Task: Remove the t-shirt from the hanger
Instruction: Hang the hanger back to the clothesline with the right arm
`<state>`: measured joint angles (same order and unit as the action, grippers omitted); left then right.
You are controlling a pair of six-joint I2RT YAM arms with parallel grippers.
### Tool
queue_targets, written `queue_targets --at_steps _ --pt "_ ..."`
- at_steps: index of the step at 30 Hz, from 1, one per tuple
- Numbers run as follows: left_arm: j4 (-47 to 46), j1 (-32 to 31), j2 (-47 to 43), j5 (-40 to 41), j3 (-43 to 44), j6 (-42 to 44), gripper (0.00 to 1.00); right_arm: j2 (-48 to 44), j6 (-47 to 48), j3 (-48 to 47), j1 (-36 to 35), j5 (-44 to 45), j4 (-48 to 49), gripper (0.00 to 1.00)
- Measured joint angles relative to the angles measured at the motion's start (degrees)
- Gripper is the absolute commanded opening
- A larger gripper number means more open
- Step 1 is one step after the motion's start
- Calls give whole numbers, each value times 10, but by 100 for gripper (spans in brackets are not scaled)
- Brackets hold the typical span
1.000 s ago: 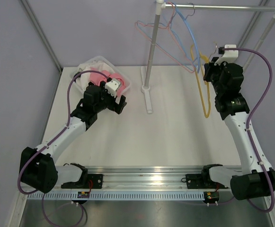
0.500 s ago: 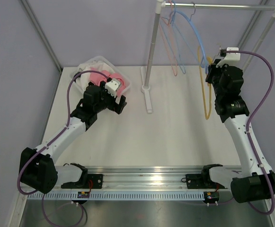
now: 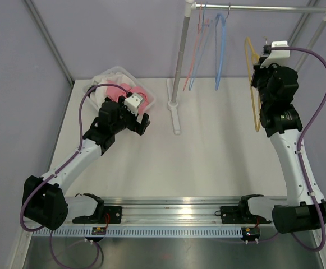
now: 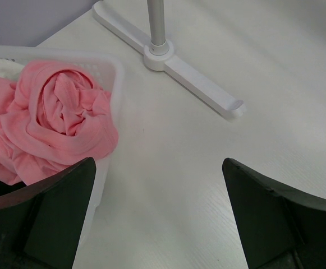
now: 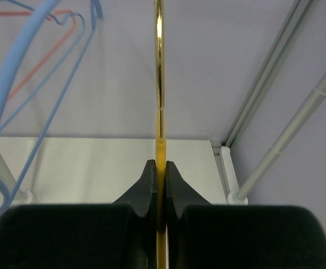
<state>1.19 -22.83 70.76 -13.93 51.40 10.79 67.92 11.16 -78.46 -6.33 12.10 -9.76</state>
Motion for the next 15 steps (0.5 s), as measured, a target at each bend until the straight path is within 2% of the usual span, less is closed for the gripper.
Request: queue_targets --at_steps 6,15 --pt "20 0 0 -4 8 2 99 73 -4 -123 3 -53 2 0" --pt "23 -1 0 -5 10 4 99 217 -41 -269 7 -62 -24 0"
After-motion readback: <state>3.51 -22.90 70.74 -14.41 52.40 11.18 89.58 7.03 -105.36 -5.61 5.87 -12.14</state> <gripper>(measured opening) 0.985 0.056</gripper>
